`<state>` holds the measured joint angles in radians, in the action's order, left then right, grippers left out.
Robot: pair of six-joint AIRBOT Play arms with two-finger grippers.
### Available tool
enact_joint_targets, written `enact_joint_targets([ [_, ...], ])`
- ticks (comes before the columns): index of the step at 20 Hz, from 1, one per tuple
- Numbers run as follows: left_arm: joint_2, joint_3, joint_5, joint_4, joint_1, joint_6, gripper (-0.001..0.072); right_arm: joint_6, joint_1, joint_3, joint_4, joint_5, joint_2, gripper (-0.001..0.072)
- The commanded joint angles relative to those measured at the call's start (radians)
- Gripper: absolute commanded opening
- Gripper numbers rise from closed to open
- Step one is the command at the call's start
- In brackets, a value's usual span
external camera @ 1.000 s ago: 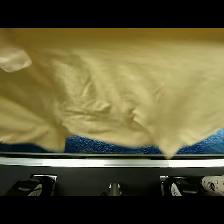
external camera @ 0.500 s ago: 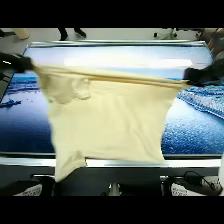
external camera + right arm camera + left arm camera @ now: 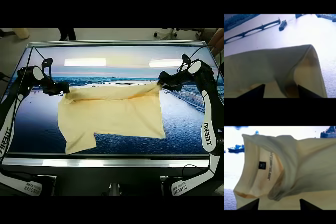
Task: Fold the shirts.
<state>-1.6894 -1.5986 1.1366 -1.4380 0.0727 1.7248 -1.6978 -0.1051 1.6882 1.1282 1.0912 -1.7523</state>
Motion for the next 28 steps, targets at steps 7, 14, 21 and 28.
enact_joint_targets([
  [7,0.195,0.418,0.265,0.217,-0.252,-0.253,0.0344,0.124,-0.188,-0.24,0.165,0.539,0.163,0.0421],
  [14,0.256,0.713,0.012,0.331,-0.259,-0.314,0.0405,0.186,-0.186,-0.512,0.166,0.445,0.338,0.0459],
  [21,0.256,0.713,-0.091,0.343,-0.24,-0.312,0.0086,0.237,-0.185,-0.705,0.148,0.393,0.341,0.0549],
  [28,0.267,0.713,-0.072,0.344,-0.24,-0.312,0.0031,0.301,-0.183,-0.808,-0.002,0.171,0.321,0.0525],
])
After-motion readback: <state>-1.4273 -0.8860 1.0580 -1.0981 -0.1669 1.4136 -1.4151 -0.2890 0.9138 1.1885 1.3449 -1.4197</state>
